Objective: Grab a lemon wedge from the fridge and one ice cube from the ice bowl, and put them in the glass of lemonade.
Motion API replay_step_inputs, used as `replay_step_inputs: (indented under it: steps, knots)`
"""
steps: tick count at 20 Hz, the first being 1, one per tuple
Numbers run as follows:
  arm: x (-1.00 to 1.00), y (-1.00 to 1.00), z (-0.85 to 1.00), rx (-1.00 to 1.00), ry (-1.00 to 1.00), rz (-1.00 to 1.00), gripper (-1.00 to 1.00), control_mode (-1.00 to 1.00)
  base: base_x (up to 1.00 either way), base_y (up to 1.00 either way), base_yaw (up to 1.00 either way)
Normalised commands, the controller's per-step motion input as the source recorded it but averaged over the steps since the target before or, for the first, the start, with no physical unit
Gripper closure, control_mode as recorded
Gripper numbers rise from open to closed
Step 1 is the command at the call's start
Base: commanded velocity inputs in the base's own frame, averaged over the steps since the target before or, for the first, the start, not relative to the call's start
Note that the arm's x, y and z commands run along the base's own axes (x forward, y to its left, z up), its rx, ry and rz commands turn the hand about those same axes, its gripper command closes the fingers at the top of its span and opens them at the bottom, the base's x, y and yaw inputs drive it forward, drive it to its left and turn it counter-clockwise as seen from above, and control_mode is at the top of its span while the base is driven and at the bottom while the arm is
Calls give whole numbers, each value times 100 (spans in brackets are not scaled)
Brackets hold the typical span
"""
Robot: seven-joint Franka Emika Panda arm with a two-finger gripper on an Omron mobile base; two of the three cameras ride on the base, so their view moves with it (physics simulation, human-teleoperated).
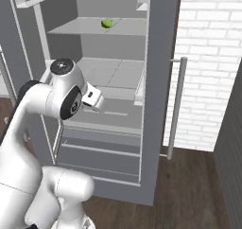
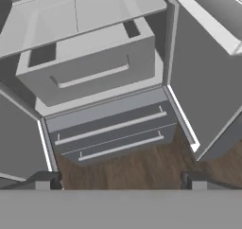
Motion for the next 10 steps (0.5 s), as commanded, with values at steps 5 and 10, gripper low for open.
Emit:
replay_step_inputs:
  steps: [5,10]
  knots:
    - [-42,-2,0,-6,-1,-3,-100,-100,0,0,0]
    - [9,-2,0,0,0,-3,-100,-100,0,0,0]
